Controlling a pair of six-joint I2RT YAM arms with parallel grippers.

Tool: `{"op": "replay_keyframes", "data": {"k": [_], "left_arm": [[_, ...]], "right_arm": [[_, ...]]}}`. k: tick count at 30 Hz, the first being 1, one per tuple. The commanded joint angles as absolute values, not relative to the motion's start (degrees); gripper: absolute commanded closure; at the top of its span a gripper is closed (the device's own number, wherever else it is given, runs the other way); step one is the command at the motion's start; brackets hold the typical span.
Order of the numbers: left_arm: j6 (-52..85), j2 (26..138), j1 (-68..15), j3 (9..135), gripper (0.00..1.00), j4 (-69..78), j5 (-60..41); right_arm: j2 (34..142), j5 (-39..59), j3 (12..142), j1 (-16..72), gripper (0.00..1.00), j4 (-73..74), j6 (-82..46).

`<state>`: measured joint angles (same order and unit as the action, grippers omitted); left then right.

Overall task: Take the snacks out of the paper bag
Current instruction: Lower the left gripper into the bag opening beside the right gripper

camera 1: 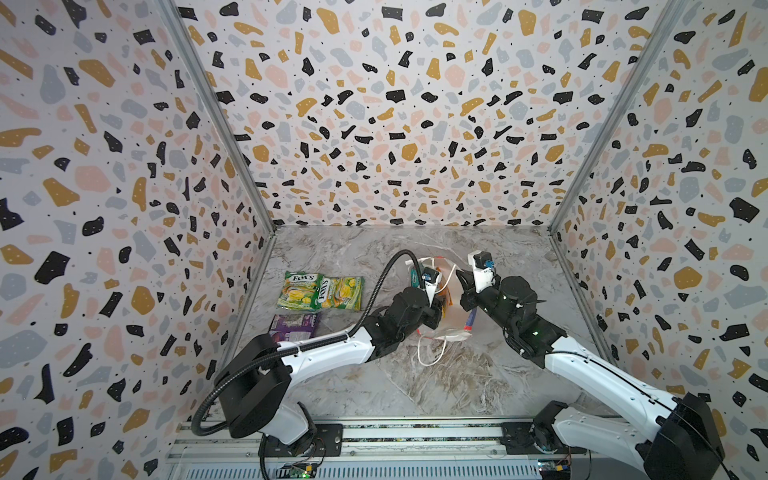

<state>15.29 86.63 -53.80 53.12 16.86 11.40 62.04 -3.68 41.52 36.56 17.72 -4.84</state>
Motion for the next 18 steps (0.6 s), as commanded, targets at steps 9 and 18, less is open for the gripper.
{"op": "replay_keyframes", "data": {"k": [9, 18], "left_arm": [[19.95, 91.64, -53.07, 57.36, 0.63, 16.44, 12.97], [21.04, 94.34, -52.02, 60.02, 0.64, 14.77, 13.02]], "right_arm": [[60.45, -3.44, 39.17, 36.02, 1.0, 24.54, -5.71], [60.38, -4.03, 38.5, 35.78, 1.0, 25.66, -6.93]]}}
